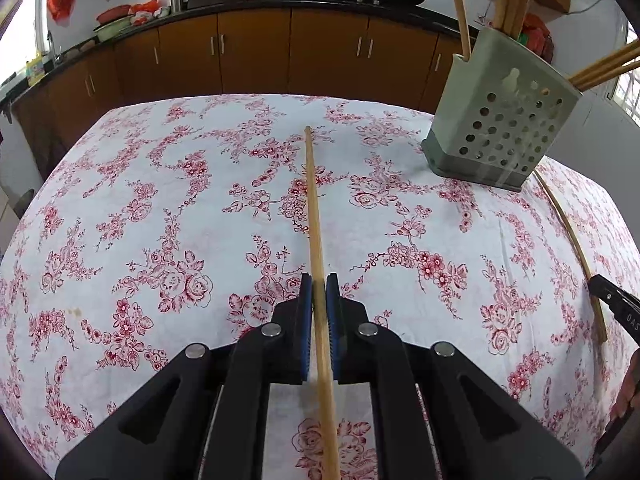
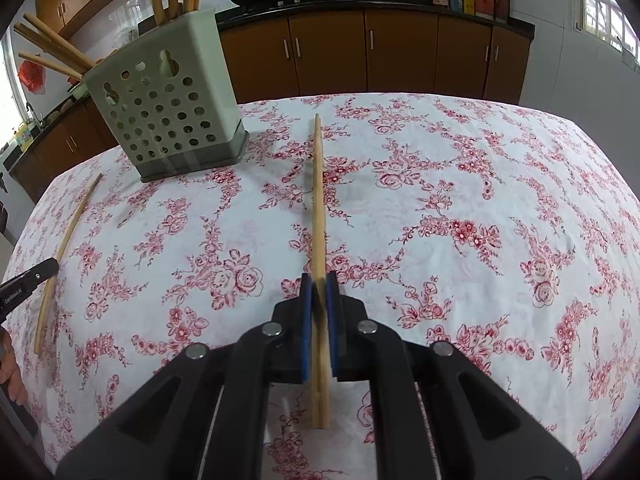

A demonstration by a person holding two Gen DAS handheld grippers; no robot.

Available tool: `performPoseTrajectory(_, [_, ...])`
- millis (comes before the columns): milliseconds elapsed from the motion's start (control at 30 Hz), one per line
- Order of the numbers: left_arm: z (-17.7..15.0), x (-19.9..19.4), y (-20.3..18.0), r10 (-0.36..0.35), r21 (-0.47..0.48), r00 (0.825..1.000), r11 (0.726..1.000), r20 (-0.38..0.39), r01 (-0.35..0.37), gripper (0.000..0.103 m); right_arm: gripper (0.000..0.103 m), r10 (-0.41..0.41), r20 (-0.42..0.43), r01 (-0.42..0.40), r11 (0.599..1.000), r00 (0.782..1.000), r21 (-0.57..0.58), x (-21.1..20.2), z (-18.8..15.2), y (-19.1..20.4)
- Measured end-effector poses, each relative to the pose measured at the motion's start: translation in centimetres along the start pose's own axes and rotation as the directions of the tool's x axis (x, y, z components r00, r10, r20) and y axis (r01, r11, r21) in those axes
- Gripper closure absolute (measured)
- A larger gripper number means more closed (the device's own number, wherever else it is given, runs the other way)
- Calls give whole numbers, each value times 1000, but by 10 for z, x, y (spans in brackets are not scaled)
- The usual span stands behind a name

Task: Organize utensils
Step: 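Grasp a last wooden chopstick with the right tool while the left tool grasps the remaining one, then lift the chopstick with the right tool over the green holder while the left tool carries its chopstick there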

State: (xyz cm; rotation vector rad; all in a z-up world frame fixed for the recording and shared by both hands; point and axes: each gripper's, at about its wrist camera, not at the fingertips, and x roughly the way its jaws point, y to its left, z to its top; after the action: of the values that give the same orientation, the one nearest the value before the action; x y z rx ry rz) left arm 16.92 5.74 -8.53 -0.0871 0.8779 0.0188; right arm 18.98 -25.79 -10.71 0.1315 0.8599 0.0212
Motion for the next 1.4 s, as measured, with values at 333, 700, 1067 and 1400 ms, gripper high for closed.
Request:
performPoseTrajectory(333, [1,0,-1,-12,-12,1000,1000,-1,12,95,95,5,-1,-5,1000,1000,4,1,0,-1])
performPoseTrajectory(700, [2,0,0,-14,-14,1000,1000,-1,14,94,95,2,-1,-2,1000,1000,1,1,0,-1])
performPoseTrajectory(1067, [-14,-13,-6,9,57,1000,998,-9,-8,91,95,0,-3,0,1000,1000,-5,-4,-6,-2])
performPoseTrajectory(1400, [-29,-24,-12,12,59,1000,998,-12,-11,91,95,5,-5,-5,1000,1000,-13,-12,-14,-3])
